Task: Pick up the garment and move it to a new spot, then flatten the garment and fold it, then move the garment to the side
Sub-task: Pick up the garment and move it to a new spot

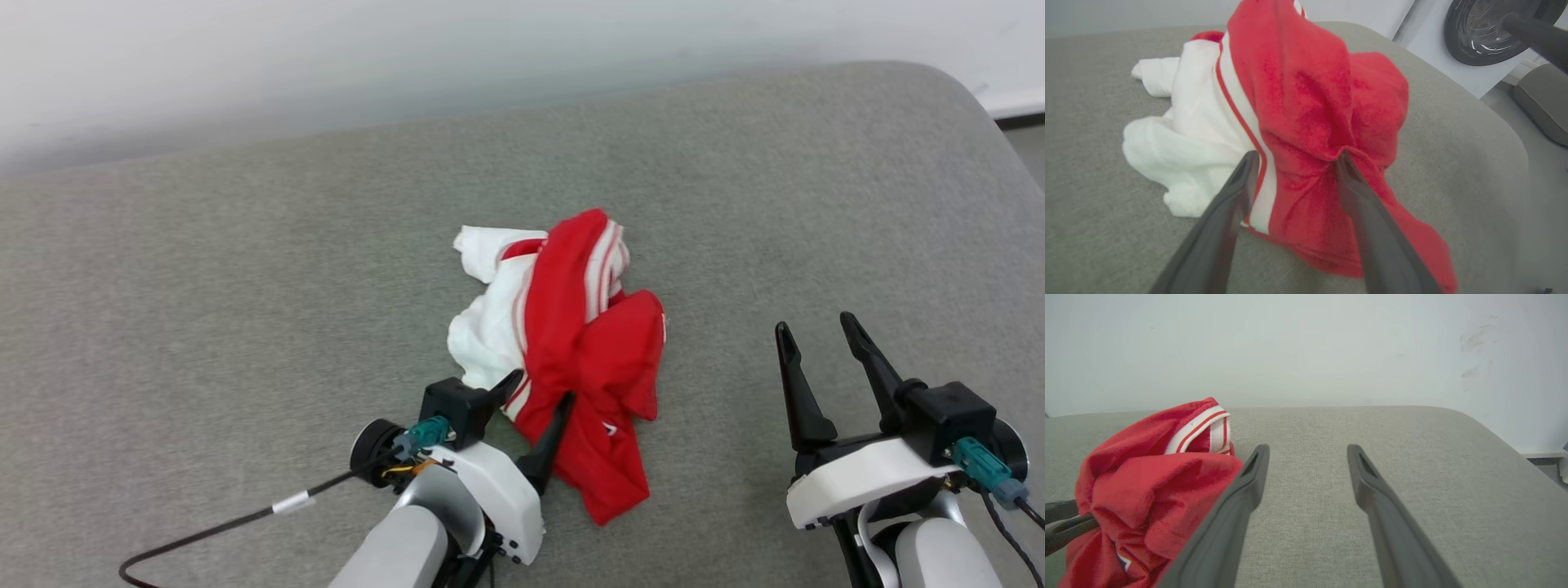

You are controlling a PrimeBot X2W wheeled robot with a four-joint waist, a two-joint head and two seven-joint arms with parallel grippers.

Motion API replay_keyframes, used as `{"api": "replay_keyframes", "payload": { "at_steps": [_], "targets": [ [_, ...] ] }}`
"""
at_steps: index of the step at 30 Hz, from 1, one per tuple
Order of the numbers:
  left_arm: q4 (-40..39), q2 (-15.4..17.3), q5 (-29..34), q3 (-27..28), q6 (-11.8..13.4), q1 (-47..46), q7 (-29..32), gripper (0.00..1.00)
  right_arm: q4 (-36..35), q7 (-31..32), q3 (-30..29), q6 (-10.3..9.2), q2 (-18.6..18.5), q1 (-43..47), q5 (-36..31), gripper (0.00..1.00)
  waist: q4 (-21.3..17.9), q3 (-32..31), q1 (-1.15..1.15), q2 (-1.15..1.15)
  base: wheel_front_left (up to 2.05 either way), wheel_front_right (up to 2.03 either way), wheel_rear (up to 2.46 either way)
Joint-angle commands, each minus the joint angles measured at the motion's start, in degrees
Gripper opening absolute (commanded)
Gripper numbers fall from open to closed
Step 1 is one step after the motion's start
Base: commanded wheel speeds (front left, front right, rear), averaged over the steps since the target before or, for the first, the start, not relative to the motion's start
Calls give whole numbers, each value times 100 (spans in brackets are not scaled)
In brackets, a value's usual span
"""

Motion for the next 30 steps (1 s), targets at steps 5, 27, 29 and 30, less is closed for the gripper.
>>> {"api": "replay_keyframes", "payload": {
  "at_steps": [5,27,29,30],
  "targets": [
    [-421,44,130,-152,-12,94,-700,100,27,35,-19,-2,11,95,-88,100,376,-385,0,0,0,0,0],
    [-1364,658,140,1614,1147,1266,-1202,100,-454,486,-135,-2,11,688,-209,100,886,-1057,0,0,0,0,0],
    [-1415,690,154,1689,1145,1390,-1199,100,-501,503,-119,-2,12,713,-211,100,879,-1053,0,0,0,0,0],
    [-1425,713,170,1705,1139,1435,-1196,100,-522,513,-115,-2,12,727,-217,100,879,-1050,0,0,0,0,0]
  ]
}}
